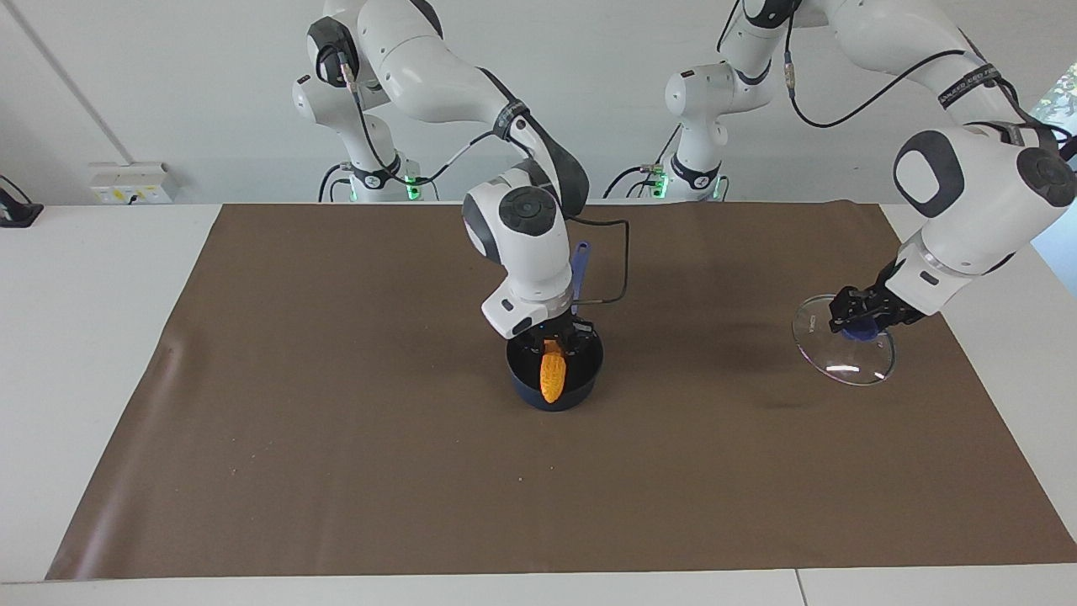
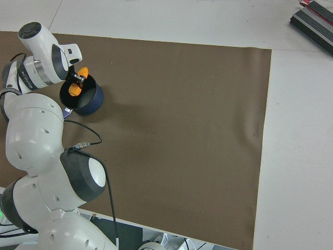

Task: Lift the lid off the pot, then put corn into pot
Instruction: 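Lift the lid away with the left gripper while the right gripper carries corn, then lower the corn into the pot and open the right gripper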

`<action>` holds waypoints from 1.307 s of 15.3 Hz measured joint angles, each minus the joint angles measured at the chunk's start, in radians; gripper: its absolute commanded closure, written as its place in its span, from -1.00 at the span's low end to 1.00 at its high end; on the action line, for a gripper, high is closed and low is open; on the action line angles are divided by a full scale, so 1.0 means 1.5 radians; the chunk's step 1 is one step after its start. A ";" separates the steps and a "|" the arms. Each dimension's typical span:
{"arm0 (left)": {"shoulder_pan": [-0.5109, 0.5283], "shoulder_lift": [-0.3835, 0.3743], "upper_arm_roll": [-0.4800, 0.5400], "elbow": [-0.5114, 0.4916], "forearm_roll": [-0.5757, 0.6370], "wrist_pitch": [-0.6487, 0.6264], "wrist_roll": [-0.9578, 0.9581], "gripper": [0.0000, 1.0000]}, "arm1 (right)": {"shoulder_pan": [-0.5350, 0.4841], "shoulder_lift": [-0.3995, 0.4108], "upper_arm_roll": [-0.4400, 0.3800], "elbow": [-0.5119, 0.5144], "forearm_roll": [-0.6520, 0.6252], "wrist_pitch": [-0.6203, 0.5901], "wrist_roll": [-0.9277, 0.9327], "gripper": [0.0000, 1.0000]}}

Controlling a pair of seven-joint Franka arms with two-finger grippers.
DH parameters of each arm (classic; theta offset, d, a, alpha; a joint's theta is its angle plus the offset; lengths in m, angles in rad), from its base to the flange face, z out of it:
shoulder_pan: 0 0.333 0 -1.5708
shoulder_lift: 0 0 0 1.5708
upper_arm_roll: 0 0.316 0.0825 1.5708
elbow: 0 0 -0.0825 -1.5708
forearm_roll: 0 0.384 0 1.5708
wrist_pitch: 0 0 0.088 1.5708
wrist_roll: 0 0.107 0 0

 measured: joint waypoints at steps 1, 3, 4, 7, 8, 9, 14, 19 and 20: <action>-0.001 -0.001 -0.002 -0.019 0.000 0.017 -0.001 1.00 | 0.002 -0.001 0.000 -0.002 0.000 0.000 0.000 1.00; -0.002 -0.004 -0.006 -0.043 0.000 0.037 -0.007 1.00 | 0.005 -0.004 0.000 -0.008 0.000 -0.001 0.009 1.00; -0.002 -0.005 -0.007 -0.054 0.000 0.051 -0.008 1.00 | 0.008 -0.006 0.001 -0.013 0.000 -0.002 0.017 1.00; -0.002 -0.005 -0.007 -0.090 0.000 0.097 -0.008 1.00 | 0.029 -0.012 0.001 -0.040 0.000 0.000 0.041 1.00; -0.002 -0.005 -0.007 -0.101 0.000 0.108 -0.008 1.00 | 0.033 -0.014 0.001 -0.050 0.000 0.006 0.044 0.60; -0.002 -0.005 -0.007 -0.110 0.000 0.118 -0.008 1.00 | 0.033 -0.016 0.001 -0.059 0.000 0.014 0.045 0.18; -0.002 -0.005 -0.007 -0.141 0.000 0.148 -0.008 1.00 | 0.028 -0.024 -0.007 -0.073 -0.004 0.018 0.044 -1.00; -0.002 -0.005 -0.007 -0.161 0.000 0.173 -0.013 1.00 | -0.001 -0.041 -0.013 -0.018 -0.071 -0.071 0.042 -1.00; -0.002 -0.005 -0.007 -0.163 0.000 0.176 -0.013 1.00 | -0.016 -0.050 -0.016 -0.002 -0.090 -0.089 0.030 -1.00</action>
